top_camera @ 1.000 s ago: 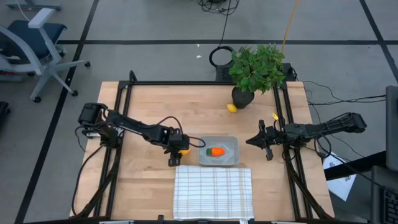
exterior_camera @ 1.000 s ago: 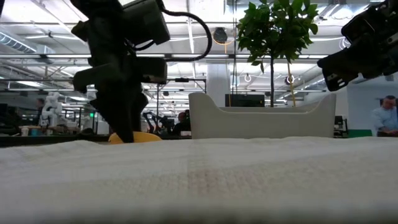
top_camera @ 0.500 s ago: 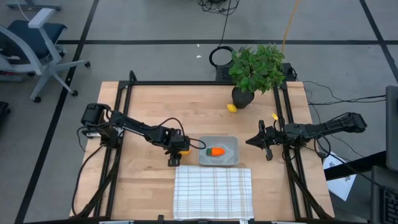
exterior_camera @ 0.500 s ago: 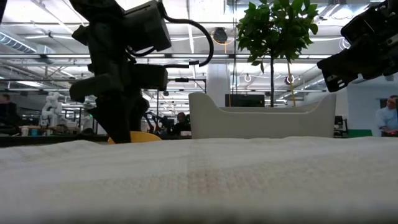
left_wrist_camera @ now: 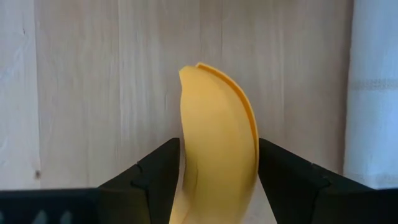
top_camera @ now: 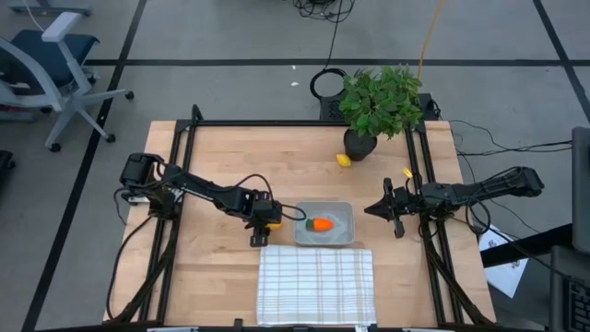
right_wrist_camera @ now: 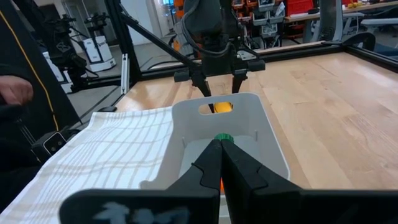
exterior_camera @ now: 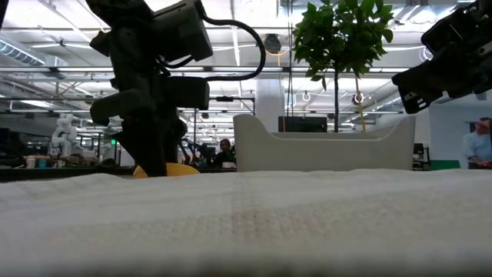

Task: Pick and placing Produce into tupperware
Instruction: Put the yellow banana into the gray bin

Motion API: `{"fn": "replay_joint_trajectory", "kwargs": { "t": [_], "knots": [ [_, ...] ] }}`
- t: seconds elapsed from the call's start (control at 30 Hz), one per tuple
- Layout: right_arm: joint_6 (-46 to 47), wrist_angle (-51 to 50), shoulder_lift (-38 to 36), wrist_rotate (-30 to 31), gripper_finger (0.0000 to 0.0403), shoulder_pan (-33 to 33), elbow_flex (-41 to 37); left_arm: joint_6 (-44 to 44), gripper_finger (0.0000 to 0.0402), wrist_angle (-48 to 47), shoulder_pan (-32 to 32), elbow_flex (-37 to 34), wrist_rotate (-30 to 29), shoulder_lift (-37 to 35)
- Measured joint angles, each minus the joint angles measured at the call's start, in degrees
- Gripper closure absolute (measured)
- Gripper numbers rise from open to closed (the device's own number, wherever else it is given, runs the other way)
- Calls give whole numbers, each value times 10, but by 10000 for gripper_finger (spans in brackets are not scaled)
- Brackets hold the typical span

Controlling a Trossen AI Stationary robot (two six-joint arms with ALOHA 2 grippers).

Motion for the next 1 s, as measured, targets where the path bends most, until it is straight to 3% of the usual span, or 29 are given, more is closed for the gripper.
{"fn": "replay_joint_trajectory", "kwargs": {
  "t": [0.37,0.67,1.0],
  "knots": [
    [4,0,0,0,403,0,0,11,280,2,0,1,2,-2],
    [4,0,0,0,403,0,0,40,245,-17,3,19,-3,-1],
    [4,0,0,0,403,0,0,73,257,-131,17,107,-27,-1]
  ]
}}
